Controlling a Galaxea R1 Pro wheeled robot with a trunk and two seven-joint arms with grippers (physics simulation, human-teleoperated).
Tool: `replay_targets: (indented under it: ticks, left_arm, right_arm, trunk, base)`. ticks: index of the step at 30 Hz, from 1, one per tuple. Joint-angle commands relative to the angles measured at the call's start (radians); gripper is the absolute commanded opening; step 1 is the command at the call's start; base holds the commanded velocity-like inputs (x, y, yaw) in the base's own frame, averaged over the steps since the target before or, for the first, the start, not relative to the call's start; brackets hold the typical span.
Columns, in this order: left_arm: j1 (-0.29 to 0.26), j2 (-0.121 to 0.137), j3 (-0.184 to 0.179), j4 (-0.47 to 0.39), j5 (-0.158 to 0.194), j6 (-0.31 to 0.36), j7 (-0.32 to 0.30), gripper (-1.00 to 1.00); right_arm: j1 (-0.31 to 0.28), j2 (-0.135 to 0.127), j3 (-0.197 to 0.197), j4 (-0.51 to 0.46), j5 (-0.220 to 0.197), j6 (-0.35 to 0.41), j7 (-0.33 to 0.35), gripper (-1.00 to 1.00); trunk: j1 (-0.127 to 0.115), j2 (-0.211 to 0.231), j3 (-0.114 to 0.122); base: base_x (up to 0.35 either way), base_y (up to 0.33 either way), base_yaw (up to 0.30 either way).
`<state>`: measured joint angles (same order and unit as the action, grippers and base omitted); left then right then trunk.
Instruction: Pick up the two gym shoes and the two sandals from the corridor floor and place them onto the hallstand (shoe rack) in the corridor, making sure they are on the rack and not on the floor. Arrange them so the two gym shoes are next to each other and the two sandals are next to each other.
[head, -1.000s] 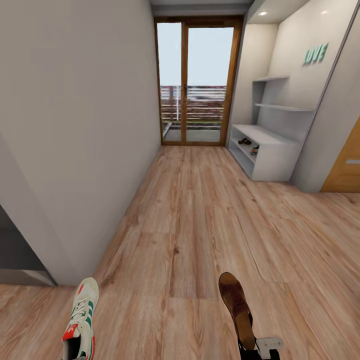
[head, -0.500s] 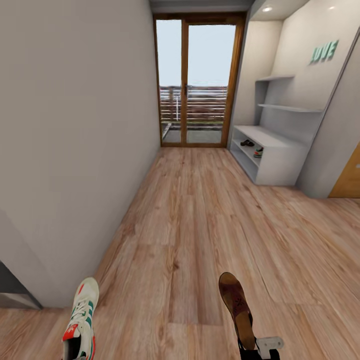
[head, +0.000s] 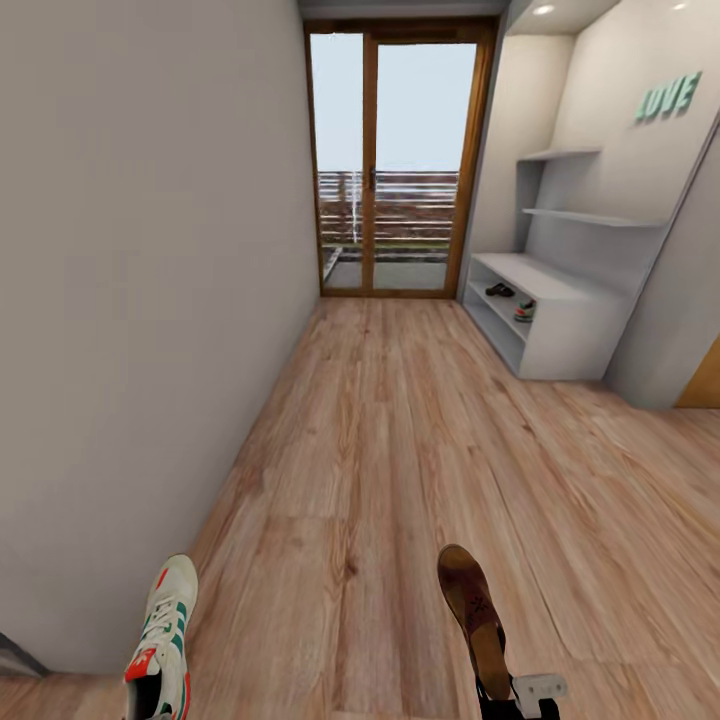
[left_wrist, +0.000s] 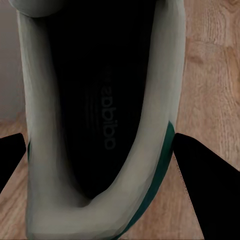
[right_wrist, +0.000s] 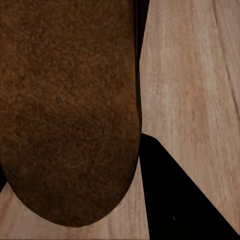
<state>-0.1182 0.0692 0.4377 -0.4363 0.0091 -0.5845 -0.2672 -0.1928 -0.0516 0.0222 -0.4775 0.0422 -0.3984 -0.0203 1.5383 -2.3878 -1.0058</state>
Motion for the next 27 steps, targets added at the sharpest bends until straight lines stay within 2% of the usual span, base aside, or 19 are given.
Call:
replay_targets:
  ticks: [1, 27]
  left_arm:
    - [-0.001, -0.001, 0.007, 0.001, 0.002, -0.002, -0.010, -1.00]
    - [-0.001, 0.000, 0.007, 0.001, 0.002, -0.002, -0.010, -1.00]
  right_arm:
    - [-0.001, -0.001, 0.002, 0.000, 0.001, -0.002, -0.002, -1.00]
    - [-0.001, -0.001, 0.002, 0.000, 0.001, -0.002, -0.001, -1.00]
  trunk:
    - [0.000, 0.000, -0.001]
    - [0.000, 0.000, -0.001]
  base:
    - [0.339, 0.000, 0.000]
    - [0.339, 0.000, 0.000]
